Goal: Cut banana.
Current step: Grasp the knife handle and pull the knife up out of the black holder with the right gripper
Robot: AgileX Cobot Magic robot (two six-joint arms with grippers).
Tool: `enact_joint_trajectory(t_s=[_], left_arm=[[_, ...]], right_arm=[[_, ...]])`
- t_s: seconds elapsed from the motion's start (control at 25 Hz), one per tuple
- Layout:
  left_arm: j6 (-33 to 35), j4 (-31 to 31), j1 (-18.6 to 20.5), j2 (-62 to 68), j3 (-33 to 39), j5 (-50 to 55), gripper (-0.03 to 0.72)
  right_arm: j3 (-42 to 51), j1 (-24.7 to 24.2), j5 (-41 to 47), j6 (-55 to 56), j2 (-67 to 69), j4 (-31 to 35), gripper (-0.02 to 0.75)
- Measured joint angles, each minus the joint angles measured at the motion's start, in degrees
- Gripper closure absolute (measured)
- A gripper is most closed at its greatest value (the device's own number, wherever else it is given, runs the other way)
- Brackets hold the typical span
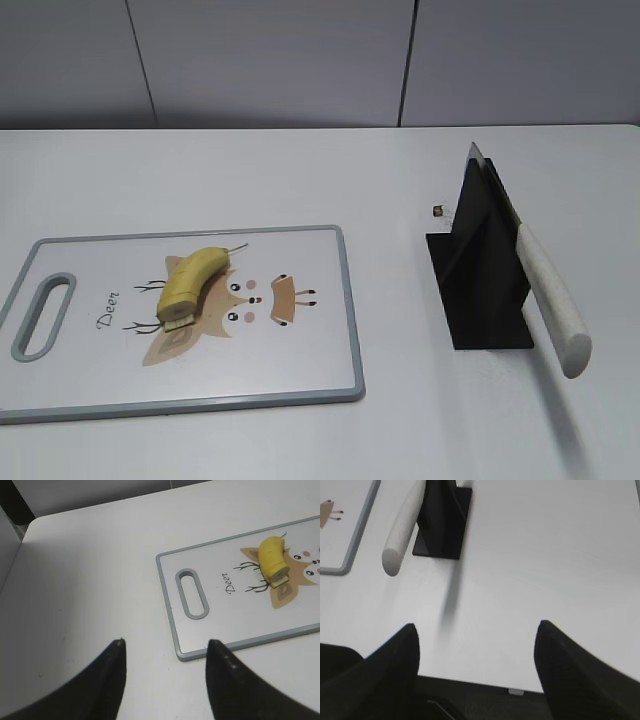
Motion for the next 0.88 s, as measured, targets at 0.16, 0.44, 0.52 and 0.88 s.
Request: enact_joint_trajectory(t_s=[0.16, 0.44, 0.52, 0.88], left_arm=[[0.00, 0.00, 0.00, 0.00, 0.00, 0.00, 0.190], [0.00, -0.05, 0.00, 0.00, 0.00, 0.00, 0.190], [0.00, -0.05, 0.00, 0.00, 0.00, 0.00, 0.190], [0.00, -0.05, 0.00, 0.00, 0.00, 0.00, 0.190]], right_arm=[[-3.91, 0.00, 2.37, 1.20, 7.38, -0.20, 0.213], [-7.39, 0.95, 2.50, 4.29, 16.30, -0.20, 0.238], [-7.97, 2.40, 2.50, 6.04, 18.67, -0.12, 0.226], [-10.26, 15.48, 2.50, 11.22, 29.05, -1.89, 0.144]])
